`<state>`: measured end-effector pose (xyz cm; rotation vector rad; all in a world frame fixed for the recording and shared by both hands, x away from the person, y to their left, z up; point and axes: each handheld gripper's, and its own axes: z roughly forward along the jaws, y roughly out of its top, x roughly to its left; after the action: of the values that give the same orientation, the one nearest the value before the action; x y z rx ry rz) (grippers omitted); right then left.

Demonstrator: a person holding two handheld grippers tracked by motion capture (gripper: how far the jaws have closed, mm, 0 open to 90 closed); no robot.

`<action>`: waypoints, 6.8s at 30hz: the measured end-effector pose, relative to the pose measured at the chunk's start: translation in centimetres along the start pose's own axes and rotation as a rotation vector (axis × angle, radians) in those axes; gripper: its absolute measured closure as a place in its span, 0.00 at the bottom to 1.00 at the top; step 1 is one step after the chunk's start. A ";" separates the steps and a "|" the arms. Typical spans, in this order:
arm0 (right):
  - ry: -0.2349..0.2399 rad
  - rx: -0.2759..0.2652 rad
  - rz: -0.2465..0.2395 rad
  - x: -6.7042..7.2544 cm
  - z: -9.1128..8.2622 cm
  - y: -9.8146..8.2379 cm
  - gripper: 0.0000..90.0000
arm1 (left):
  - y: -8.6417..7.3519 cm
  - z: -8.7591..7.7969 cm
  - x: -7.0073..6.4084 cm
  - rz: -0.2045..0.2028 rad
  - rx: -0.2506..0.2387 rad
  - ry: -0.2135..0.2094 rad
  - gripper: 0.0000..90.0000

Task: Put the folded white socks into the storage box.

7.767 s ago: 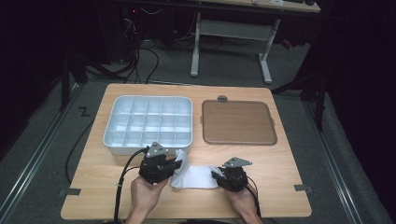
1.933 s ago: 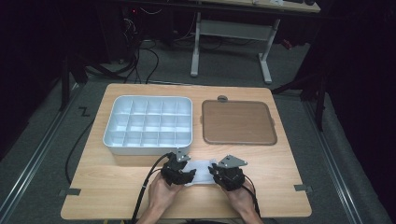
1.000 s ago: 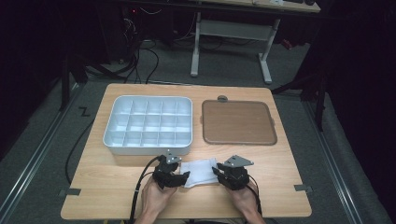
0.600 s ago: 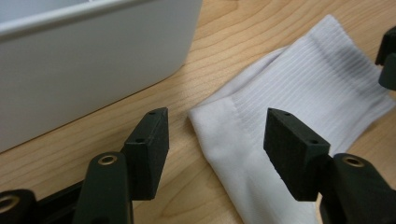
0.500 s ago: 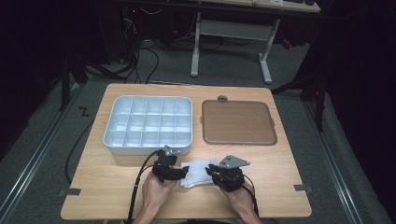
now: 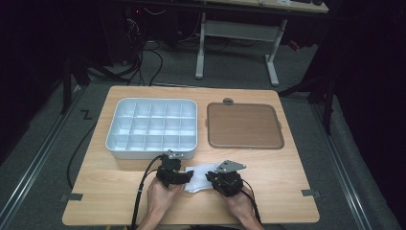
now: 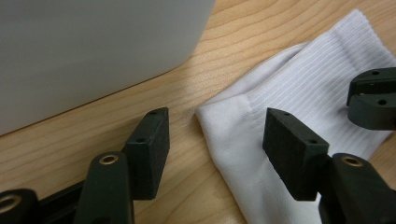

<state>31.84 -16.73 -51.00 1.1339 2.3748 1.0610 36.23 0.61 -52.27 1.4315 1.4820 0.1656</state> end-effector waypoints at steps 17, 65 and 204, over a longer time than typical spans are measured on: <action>-0.002 0.033 -0.003 0.3 0.7 -0.2 0.92 | -0.5 0.3 -0.6 0.054 0.044 0.007 0.71; 0.058 0.062 -0.047 1.3 1.6 0.0 0.99 | 2.2 -3.6 -1.4 -0.140 0.053 -0.219 0.94; 0.086 0.014 0.130 -2.2 -0.9 0.4 0.82 | -1.9 -0.1 -5.7 0.143 0.045 -0.109 0.91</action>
<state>33.02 -18.69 -50.22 1.2876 2.4051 1.1586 33.58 -4.47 -50.47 1.5584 1.3026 0.1405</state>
